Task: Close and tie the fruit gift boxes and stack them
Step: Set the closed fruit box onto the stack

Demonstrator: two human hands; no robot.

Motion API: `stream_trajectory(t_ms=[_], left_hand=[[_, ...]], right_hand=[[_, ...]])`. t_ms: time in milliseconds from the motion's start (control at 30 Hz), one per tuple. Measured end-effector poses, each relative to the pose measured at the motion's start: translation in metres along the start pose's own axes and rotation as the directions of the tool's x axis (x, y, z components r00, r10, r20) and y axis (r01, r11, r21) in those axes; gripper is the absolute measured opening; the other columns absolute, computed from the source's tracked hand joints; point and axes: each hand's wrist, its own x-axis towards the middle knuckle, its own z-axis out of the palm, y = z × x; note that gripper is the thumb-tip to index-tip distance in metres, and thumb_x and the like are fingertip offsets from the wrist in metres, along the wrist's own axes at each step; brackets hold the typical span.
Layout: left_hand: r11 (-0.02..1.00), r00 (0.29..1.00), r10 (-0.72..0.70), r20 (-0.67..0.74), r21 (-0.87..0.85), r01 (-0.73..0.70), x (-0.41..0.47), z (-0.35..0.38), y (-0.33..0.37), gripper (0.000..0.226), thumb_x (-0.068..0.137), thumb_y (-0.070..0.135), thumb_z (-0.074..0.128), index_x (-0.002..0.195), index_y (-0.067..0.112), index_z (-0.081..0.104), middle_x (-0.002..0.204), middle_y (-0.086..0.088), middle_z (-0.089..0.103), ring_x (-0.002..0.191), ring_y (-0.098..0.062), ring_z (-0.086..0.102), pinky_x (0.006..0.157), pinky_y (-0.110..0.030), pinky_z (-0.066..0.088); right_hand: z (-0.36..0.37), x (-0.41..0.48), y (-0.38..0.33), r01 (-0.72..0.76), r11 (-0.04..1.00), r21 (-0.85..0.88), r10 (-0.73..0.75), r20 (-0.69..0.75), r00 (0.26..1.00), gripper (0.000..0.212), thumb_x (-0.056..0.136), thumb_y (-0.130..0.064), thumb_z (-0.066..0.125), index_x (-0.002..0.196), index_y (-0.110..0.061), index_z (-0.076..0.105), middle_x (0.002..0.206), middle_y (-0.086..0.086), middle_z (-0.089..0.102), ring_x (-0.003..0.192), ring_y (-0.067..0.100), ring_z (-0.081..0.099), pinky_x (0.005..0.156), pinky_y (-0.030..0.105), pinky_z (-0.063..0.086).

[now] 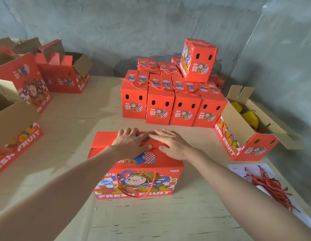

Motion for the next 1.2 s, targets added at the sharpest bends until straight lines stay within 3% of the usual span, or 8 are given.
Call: stream_trajectory(t_ms=[100, 367, 533, 600, 767, 967, 1067, 1200], left_hand=[[1.000, 1.000, -0.004, -0.003, -0.015, 0.004, -0.001, -0.001, 0.000, 0.059, 0.090, 0.069, 0.016, 0.145, 0.052, 0.003, 0.141, -0.007, 0.035, 0.129, -0.030, 0.032, 0.106, -0.044, 0.026], [1.000, 0.999, 0.001, 0.040, -0.022, 0.000, 0.001, -0.003, -0.001, 0.061, 0.088, 0.071, 0.017, 0.145, 0.053, 0.002, 0.140, -0.007, 0.035, 0.129, -0.030, 0.033, 0.107, -0.046, 0.025], [0.994, 0.998, 0.046, 0.035, -0.098, -0.042, 0.020, -0.010, 0.035, 0.071, 0.088, 0.069, 0.031, 0.142, 0.023, 0.023, 0.139, -0.009, 0.040, 0.130, -0.029, 0.037, 0.110, -0.048, 0.025], [0.991, 0.996, 0.089, -0.003, -0.100, -0.089, 0.026, -0.009, 0.045, 0.065, 0.092, 0.062, 0.033, 0.144, 0.024, 0.021, 0.140, -0.008, 0.039, 0.130, -0.030, 0.036, 0.108, -0.048, 0.027], [0.994, 0.994, 0.111, 0.016, -0.024, -0.110, 0.026, -0.003, 0.040, 0.068, 0.094, 0.061, 0.024, 0.151, 0.027, 0.008, 0.144, -0.008, 0.032, 0.132, -0.030, 0.031, 0.109, -0.048, 0.026], [0.994, 0.994, 0.107, 0.006, 0.018, -0.107, 0.020, 0.001, 0.042, 0.074, 0.088, 0.065, 0.003, 0.151, 0.026, 0.003, 0.148, -0.007, 0.024, 0.135, -0.028, 0.025, 0.111, -0.047, 0.019], [0.996, 0.996, 0.094, 0.007, 0.004, -0.094, 0.023, 0.004, 0.045, 0.066, 0.096, 0.056, 0.012, 0.152, 0.023, -0.001, 0.150, -0.005, 0.021, 0.138, -0.025, 0.021, 0.112, -0.049, 0.013], [0.995, 0.996, 0.065, 0.063, -0.076, -0.060, 0.024, 0.005, 0.045, 0.067, 0.099, 0.049, 0.014, 0.151, 0.013, -0.007, 0.160, -0.003, 0.001, 0.147, -0.020, -0.002, 0.116, -0.050, -0.003]], right_hand=[[-0.014, -0.010, 0.013, -0.089, 0.953, 0.290, 0.086, 0.022, 0.996, 0.068, 0.087, 0.007, 0.040, 0.144, -0.029, 0.039, 0.156, -0.012, 0.025, 0.145, 0.004, 0.011, 0.118, 0.027, 0.006], [-0.007, -0.027, 0.026, -0.019, 0.959, 0.283, 0.029, -0.032, 0.999, 0.061, 0.096, 0.007, 0.037, 0.145, -0.029, 0.036, 0.156, -0.016, 0.018, 0.137, -0.011, 0.003, 0.113, 0.017, 0.002], [-0.006, -0.028, 0.026, 0.008, 0.968, 0.250, 0.012, -0.077, 0.997, 0.059, 0.096, 0.006, 0.038, 0.145, -0.028, 0.036, 0.156, -0.012, 0.021, 0.142, -0.002, 0.006, 0.115, 0.019, 0.005], [-0.004, -0.029, 0.027, 0.020, 0.967, 0.256, 0.006, -0.100, 0.995, 0.058, 0.097, 0.005, 0.039, 0.145, -0.026, 0.036, 0.155, -0.014, 0.020, 0.144, 0.002, 0.008, 0.115, 0.018, 0.006], [0.000, -0.029, 0.032, 0.059, 0.978, 0.202, -0.044, -0.077, 0.996, 0.053, 0.101, -0.006, 0.037, 0.148, -0.029, 0.029, 0.152, -0.025, 0.007, 0.141, -0.009, -0.001, 0.117, 0.023, 0.007], [0.009, -0.031, 0.037, 0.087, 0.979, 0.184, -0.078, -0.057, 0.995, 0.047, 0.104, -0.018, 0.032, 0.149, -0.029, 0.022, 0.152, -0.027, 0.002, 0.135, -0.018, -0.013, 0.105, 0.002, -0.008], [0.003, -0.030, 0.037, 0.090, 0.993, 0.077, -0.087, -0.032, 0.996, 0.047, 0.104, -0.020, 0.032, 0.150, -0.027, 0.022, 0.154, -0.021, 0.002, 0.143, -0.004, -0.009, 0.113, 0.014, -0.008], [0.004, -0.017, 0.018, 0.036, 0.982, -0.186, -0.051, -0.076, 0.996, 0.050, 0.104, -0.033, 0.027, 0.152, -0.017, 0.020, 0.160, -0.004, 0.009, 0.148, 0.012, 0.001, 0.116, 0.030, -0.005]])
